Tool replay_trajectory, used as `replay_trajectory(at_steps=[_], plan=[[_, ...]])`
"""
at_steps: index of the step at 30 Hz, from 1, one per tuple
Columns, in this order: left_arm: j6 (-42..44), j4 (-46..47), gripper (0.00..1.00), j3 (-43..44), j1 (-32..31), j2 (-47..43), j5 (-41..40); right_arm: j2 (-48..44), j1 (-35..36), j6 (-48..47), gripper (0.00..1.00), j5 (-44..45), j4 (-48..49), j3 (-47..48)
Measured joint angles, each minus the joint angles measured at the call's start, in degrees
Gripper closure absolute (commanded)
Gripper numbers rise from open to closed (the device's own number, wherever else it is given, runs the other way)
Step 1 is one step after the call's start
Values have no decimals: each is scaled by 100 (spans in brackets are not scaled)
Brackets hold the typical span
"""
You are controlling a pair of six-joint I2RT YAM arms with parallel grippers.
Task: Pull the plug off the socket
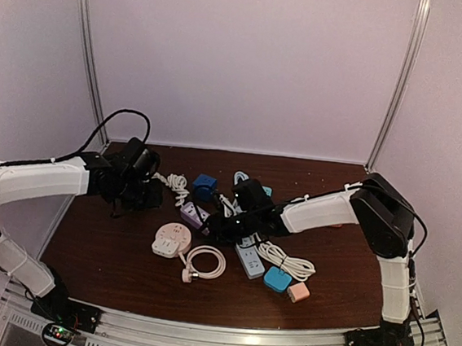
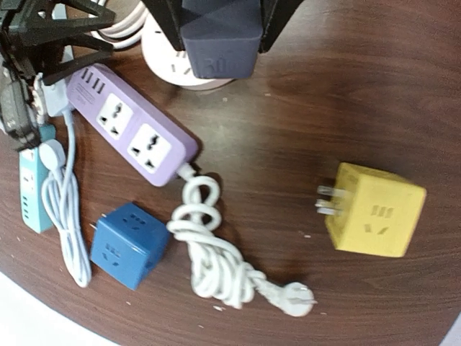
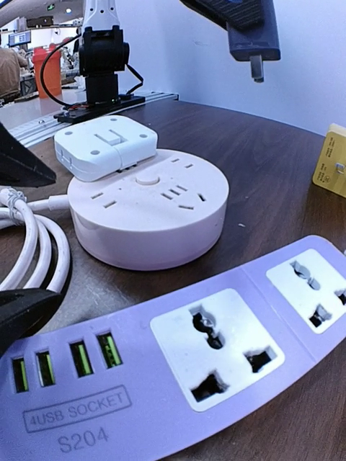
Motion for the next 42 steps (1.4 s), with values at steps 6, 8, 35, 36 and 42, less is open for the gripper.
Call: replay_trajectory(at_steps=[6, 8, 35, 36, 42], plan=[[-339, -553, 93, -654, 560, -844, -601, -205, 0, -173, 32, 50, -138, 0], [-463, -732, 92, -994, 848, -1071, -660, -284, 0, -223, 28, 59, -181, 0], [212, 1698, 72, -2695, 1775, -1292, -22, -374, 44, -531, 26, 114, -452, 90], [240, 1757, 71, -2715, 1775, -1292, -24, -374, 46, -535, 26, 116, -452, 90], [310, 2013, 70, -2881, 1762, -1292, -24, -374, 59, -542, 26, 116, -452, 87]])
